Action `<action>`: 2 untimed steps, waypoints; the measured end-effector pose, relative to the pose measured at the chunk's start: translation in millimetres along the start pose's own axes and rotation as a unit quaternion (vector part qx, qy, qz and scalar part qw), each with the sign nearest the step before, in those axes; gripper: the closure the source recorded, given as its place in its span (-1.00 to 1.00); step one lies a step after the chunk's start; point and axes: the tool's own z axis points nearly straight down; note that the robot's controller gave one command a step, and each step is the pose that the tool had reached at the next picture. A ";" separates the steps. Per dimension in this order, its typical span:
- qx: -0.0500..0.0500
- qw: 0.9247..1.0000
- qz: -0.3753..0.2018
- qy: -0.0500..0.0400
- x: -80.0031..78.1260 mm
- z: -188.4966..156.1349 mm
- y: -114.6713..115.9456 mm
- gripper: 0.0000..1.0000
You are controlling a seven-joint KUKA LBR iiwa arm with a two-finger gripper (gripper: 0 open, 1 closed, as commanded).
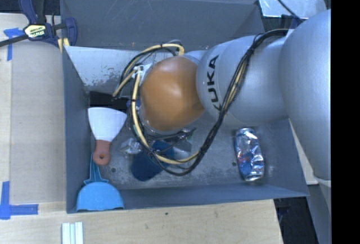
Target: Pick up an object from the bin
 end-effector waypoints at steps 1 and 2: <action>0.000 1.000 0.000 0.000 0.0 0.0 0.0 1.00; 0.000 1.000 0.001 -0.001 0.3 -4.4 0.2 1.00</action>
Offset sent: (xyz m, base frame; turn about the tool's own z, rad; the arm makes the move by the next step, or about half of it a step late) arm -0.0001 -0.0002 0.0158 0.0003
